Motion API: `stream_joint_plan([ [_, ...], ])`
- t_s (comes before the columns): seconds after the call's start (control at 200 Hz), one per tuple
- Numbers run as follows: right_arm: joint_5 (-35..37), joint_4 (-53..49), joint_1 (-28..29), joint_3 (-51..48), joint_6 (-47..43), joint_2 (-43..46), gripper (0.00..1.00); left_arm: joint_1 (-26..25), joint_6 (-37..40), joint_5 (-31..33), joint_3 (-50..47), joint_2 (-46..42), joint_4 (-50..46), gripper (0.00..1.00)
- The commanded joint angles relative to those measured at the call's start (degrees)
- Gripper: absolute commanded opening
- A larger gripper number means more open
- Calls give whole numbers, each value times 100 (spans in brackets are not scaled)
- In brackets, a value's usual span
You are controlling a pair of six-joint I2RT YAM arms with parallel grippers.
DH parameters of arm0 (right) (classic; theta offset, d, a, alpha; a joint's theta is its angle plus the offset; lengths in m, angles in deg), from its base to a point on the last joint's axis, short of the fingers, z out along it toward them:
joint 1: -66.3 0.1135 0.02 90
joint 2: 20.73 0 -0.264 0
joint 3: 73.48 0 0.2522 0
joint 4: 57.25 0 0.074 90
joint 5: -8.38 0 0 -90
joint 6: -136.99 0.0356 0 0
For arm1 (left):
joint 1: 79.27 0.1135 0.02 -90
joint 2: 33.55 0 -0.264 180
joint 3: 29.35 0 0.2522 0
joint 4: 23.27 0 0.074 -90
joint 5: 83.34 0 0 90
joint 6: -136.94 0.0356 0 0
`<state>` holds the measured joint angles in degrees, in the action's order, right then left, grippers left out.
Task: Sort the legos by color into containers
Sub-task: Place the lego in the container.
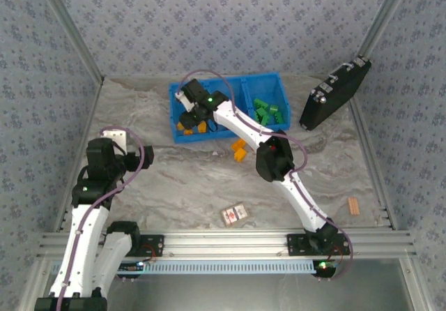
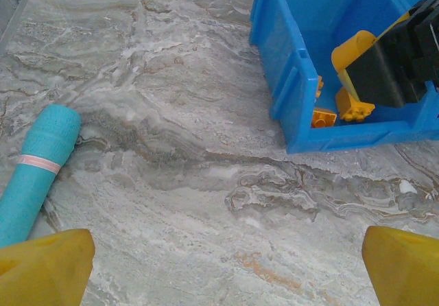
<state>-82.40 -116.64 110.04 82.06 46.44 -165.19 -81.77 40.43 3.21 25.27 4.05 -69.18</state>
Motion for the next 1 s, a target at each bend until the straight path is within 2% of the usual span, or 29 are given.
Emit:
stream_joint_plan([
  [0.0,-202,56,-33,-117,-54,193,58,31,69,-103,-5,25,199,100],
  [0.16,-289,340,-39,-597,-48,624,63,33,66,-130,18,104,181,100],
  [0.275,-225,306,-68,-689,-23,830,62,31,46,-161,1,87,156,100],
  [0.45,-140,585,-91,-1508,55,1656,58,26,43,-230,-4,54,163,100],
  [0.775,808,934,-109,-4529,501,4086,59,23,45,-189,-41,-122,177,100],
  [0.995,1138,1070,-186,-6444,1319,5034,62,-4,2,-205,-61,88,305,100],
])
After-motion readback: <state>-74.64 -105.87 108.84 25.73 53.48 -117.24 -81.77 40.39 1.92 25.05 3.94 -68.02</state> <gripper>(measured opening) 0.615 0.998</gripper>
